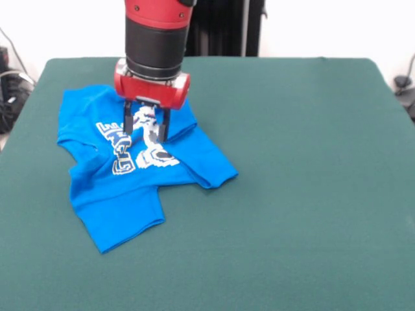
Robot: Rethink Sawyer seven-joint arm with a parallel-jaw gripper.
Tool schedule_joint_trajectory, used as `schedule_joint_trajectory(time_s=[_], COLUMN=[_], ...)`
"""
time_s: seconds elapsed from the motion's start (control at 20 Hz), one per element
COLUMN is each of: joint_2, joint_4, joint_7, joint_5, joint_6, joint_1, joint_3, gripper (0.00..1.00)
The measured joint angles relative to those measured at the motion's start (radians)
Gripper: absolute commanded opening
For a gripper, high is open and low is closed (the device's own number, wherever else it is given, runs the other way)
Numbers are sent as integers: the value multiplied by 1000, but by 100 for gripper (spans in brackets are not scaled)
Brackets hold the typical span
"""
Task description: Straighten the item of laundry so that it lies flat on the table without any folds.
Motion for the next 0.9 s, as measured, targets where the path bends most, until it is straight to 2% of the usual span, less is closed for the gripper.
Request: schedule_joint_trajectory(time_s=[0.65, 0.9], joint_2=[104, 110], joint_4=[1, 1], joint_7=[0, 0], joint_5=[1, 1], joint_6=[-87, -110], joint_1=[15, 29], joint_3=[-44, -61], gripper=[100, 100])
